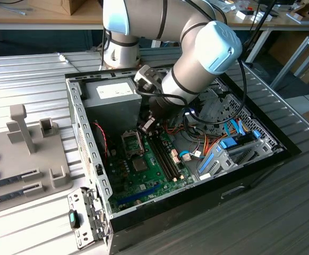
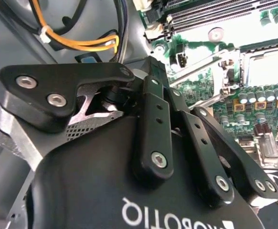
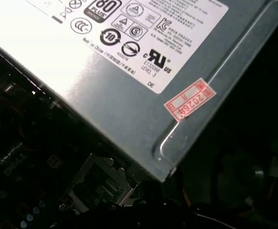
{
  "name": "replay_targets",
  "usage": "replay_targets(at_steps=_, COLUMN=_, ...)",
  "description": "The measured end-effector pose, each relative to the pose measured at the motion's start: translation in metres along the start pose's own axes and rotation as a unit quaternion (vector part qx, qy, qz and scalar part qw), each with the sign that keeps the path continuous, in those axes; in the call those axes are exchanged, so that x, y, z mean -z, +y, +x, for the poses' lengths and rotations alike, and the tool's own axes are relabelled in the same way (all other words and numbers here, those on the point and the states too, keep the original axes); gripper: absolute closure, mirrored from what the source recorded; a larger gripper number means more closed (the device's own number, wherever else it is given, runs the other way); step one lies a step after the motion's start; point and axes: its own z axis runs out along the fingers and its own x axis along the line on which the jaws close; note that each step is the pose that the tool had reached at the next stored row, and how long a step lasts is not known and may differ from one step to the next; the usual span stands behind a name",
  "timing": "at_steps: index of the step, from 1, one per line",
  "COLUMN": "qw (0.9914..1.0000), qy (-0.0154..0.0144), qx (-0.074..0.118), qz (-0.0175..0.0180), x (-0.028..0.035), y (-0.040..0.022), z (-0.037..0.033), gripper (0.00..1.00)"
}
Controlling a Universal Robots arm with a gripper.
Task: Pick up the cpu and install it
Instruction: 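Close the cpu cover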
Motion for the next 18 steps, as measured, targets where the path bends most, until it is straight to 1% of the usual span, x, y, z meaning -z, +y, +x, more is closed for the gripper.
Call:
replay_targets(at_steps=1, qw=1.0, qy=-0.0007, qx=0.002, qz=-0.0015, x=0.0005, y=0.0001, z=0.0, gripper=0.89)
replay_targets(at_steps=3, qw=0.99989, qy=-0.0027, qx=0.012, qz=-0.0079, x=0.0017, y=0.0004, z=-0.0001, gripper=0.89)
replay_targets(at_steps=5, qw=0.99979, qy=-0.0033, qx=0.017, qz=-0.0107, x=0.0019, y=0.0004, z=-0.0003, gripper=0.89)
replay_targets(at_steps=7, qw=0.99966, qy=-0.0018, qx=0.023, qz=-0.0122, x=0.0017, y=-0.0014, z=-0.0024, gripper=0.89)
replay_targets(at_steps=9, qw=0.99954, qy=0.0004, qx=0.027, qz=-0.0139, x=0.0015, y=-0.005, z=-0.0066, gripper=0.89)
replay_targets(at_steps=10, qw=0.99949, qy=0.0005, qx=0.028, qz=-0.0146, x=0.0008, y=-0.0056, z=-0.007, gripper=0.89)
replay_targets(at_steps=11, qw=0.99945, qy=-0.0003, qx=0.029, qz=-0.0159, x=0.0001, y=-0.0059, z=-0.0069, gripper=0.89)
replay_targets(at_steps=13, qw=0.99932, qy=-0.0038, qx=0.031, qz=-0.0203, x=-0.0016, y=-0.0064, z=-0.007, gripper=0.89)
replay_targets(at_steps=14, qw=0.99922, qy=-0.0061, qx=0.031, qz=-0.0232, x=-0.0028, y=-0.0068, z=-0.0069, gripper=0.89)
replay_targets(at_steps=15, qw=0.99913, qy=-0.0079, qx=0.032, qz=-0.0255, x=-0.0043, y=-0.0071, z=-0.0069, gripper=0.89)
replay_targets(at_steps=18, qw=0.99895, qy=-0.011, qx=0.033, qz=-0.0294, x=-0.0051, y=-0.0089, z=-0.005, gripper=0.89)
